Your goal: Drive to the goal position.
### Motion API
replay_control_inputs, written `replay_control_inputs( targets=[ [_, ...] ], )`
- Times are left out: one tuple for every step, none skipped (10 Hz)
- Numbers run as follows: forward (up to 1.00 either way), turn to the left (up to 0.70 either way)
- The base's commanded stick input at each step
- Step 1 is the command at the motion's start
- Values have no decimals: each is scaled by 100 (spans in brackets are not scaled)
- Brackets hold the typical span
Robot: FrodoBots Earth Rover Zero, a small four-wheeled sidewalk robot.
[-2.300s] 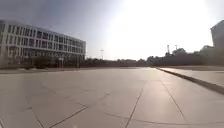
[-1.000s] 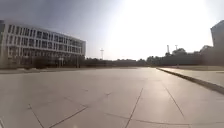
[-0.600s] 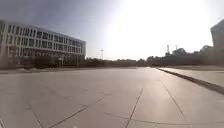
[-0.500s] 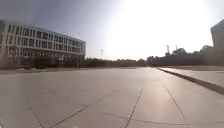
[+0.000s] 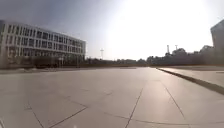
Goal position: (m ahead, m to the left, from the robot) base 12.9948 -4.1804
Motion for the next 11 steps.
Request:
replay_control_inputs(
  targets=[
    [8, 0],
    [7, 1],
    [8, 0],
    [7, 0],
    [8, 1],
    [8, 1],
    [8, 0],
    [8, 1],
    [8, 1],
    [8, 0],
    [7, 0]
  ],
)
